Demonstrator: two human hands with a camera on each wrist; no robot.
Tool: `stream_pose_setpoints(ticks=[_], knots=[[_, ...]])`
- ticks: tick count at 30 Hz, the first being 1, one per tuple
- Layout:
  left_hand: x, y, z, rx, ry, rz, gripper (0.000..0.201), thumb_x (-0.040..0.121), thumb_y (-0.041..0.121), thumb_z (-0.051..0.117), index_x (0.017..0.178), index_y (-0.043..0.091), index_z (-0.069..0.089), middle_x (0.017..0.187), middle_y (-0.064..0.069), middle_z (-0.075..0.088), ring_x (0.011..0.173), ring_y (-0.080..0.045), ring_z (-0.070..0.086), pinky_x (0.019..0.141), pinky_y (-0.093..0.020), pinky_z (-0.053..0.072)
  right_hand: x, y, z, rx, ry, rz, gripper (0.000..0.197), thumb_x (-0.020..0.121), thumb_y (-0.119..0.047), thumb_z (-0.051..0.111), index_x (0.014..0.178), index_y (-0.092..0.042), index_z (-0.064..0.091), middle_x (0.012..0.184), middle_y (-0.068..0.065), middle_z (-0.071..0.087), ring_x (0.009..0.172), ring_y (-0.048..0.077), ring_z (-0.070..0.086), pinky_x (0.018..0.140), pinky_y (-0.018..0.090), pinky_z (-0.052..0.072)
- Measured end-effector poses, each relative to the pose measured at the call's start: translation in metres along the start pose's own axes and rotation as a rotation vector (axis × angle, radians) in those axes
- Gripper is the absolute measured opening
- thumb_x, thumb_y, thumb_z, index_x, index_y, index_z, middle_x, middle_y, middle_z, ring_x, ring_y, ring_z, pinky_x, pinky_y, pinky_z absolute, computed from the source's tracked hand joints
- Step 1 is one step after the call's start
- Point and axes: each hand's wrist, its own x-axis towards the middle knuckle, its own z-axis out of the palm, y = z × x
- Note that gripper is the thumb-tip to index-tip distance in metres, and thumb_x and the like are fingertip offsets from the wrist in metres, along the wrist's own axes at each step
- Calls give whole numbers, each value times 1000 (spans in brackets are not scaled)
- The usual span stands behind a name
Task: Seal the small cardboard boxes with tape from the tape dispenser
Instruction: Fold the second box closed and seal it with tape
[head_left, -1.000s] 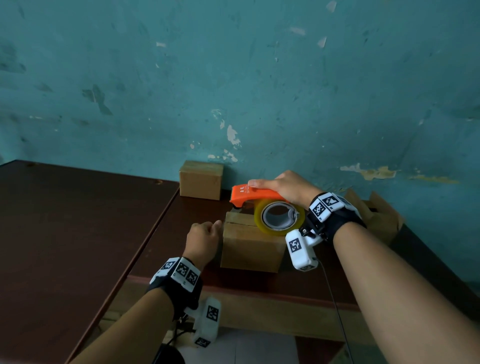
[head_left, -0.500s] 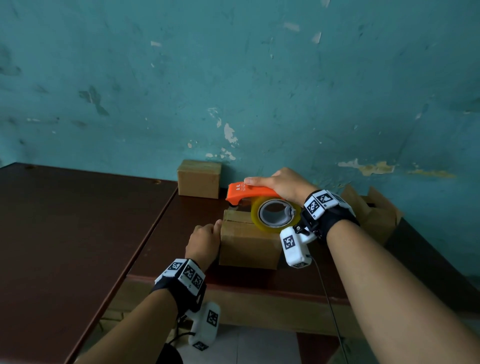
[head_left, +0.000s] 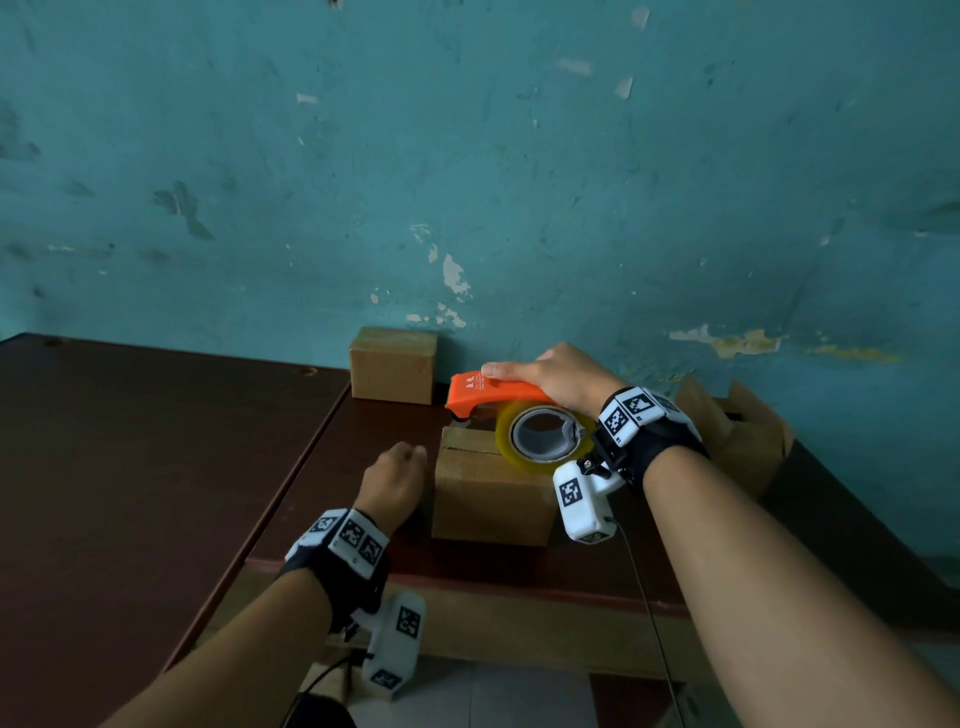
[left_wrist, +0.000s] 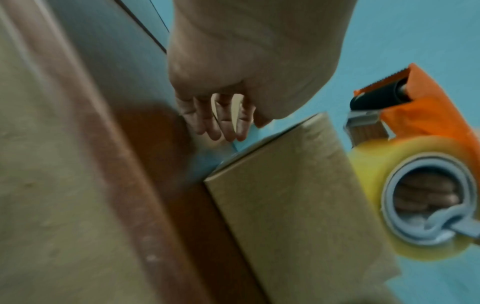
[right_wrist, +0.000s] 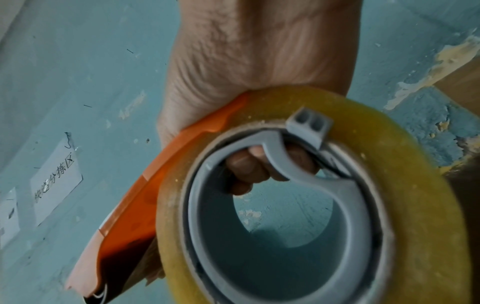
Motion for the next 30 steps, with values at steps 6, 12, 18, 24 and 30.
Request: stream_pose_setpoints(ticks=[6,12,18,24,30], knots=[[20,27,-1,-201,-24,28,40,98,56,50,99,21,70,106,-9,72,106,-32,67,101,-51,53,2,1,0,13,-11,3,66,69,-82,78,62,-20,55,54,-1,58,47,16,57,66,32,47],[25,34,14,-107,-95,77,35,108,37,37,94,25,66,105,-11,71,98,-31,67,97,-49,55,4,1,0,-3,8,12,67,71,-80,79,58,-20,51,49,-3,55,47,17,56,64,32,45],[14,45,10,119,-45,115,31,111,29,32,105,18,61,109,-10,67,104,-32,63,86,-36,48,11,-2,2,-26,-43,14,68,67,-81,80,60,-19,53,53,1,55,50,21,56,66,35,45],[11,51,8,247,-38,101,28,108,24,31,105,16,58,108,-12,64,98,-33,60,83,-37,47,10,-8,-2,-97,-79,13,70,69,-84,76,62,-20,50,57,0,51,53,19,54,68,34,42],[10,52,10,315,-21,93,23,107,20,33,102,15,55,104,-10,61,100,-34,61,84,-39,47,7,-10,-5,-167,-97,3,74,70,-87,73,59,-21,42,57,-1,42,52,19,45,66,36,36]])
